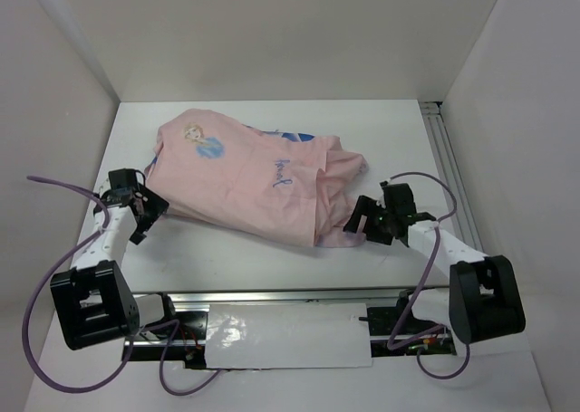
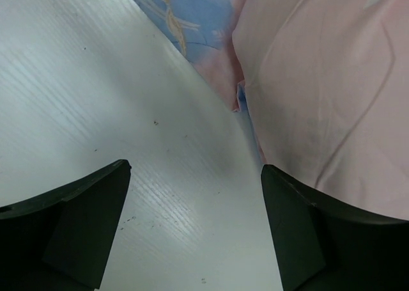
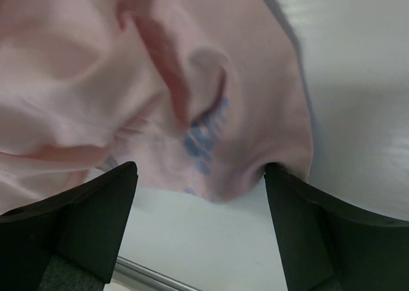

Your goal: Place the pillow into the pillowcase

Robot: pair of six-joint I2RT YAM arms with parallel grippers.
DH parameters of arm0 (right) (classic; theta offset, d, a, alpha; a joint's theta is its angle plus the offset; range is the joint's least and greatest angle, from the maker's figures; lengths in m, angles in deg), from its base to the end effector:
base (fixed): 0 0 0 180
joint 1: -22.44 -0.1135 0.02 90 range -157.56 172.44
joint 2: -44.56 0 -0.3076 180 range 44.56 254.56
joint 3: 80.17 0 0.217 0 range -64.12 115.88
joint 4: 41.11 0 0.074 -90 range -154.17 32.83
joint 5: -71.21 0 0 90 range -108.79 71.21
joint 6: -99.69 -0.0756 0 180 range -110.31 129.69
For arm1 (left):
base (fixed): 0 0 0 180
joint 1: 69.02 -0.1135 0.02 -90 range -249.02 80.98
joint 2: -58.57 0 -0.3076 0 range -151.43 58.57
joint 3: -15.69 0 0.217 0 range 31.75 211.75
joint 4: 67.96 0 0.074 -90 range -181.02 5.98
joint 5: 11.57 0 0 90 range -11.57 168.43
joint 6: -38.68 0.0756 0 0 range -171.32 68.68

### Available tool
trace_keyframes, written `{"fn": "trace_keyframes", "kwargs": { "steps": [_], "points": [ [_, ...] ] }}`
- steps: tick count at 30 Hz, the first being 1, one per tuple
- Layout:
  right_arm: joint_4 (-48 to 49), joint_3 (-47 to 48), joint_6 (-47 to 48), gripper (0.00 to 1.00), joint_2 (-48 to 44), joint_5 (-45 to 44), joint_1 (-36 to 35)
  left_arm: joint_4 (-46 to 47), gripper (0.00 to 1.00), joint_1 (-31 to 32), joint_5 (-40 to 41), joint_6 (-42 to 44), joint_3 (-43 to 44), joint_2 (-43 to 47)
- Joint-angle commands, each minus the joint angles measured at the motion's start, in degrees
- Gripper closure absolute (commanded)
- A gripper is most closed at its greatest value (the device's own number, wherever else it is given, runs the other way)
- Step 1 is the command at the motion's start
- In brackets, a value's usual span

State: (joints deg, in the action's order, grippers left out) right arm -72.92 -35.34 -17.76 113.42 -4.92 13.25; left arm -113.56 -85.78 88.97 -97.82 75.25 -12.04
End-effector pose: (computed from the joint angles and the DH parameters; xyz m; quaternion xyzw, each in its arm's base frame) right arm 0.1847 0.0482 0.1901 0.1156 0.9425 0.2012 0.2405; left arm 0.1994 0.0745 0.2382 -0.5227 0.7984 0.0117 0.2987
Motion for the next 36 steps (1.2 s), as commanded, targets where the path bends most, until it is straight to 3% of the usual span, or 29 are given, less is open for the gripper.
{"fn": "trace_keyframes", "kwargs": {
  "steps": [1, 2, 5, 6, 10, 13, 18, 23, 32, 36],
  "points": [
    [9.6, -1.4, -1.4, 0.13, 4.7, 5.6, -1.5, 5.1, 0.04, -1.2, -0.7, 1.8, -0.9, 0.9],
    [10.9, -0.7, -1.9, 0.17, 5.7, 5.6, -3.2, 5.6, 0.04, -1.7, -1.2, 1.9, -0.9, 0.2],
    [12.8, 2.1, -3.1, 0.89, 9.9, 4.2, -5.2, 6.2, 0.04, -3.9, -1.9, 2.5, -1.4, -1.2],
    [12.8, 2.9, -3.1, 1.0, 10.7, 3.5, -5.2, 6.2, 0.04, -4.9, -1.9, 2.5, -1.4, -1.8],
    [12.8, 5.8, -4.5, 1.0, 8.5, -1.1, -3.4, 6.2, 0.03, -7.3, -2.6, 3.6, -1.9, -1.8],
    [9.4, 9.9, -5.1, 1.0, 3.7, -9.5, 0.0, 6.2, 0.0, -8.6, -3.2, 4.1, -2.5, -1.8],
    [6.0, 16.8, -4.3, 1.0, -2.5, -18.8, 8.4, 8.4, 0.0, -10.8, -4.7, 6.2, -3.5, -1.3],
    [4.1, 17.6, -4.3, 1.0, -1.8, -22.0, 8.4, 12.0, 0.0, -11.5, -9.8, 8.1, -4.0, -4.2],
    [4.8, 18.3, -3.8, 1.0, 0.2, -20.5, 8.4, 21.7, 0.0, -2.6, -18.7, 10.1, -15.3, 2.5],
    [5.5, 17.6, -3.8, 1.0, 0.7, -18.8, 8.4, 22.4, 0.02, 7.0, -17.8, 9.9, -17.9, 3.2]
  ]
}}
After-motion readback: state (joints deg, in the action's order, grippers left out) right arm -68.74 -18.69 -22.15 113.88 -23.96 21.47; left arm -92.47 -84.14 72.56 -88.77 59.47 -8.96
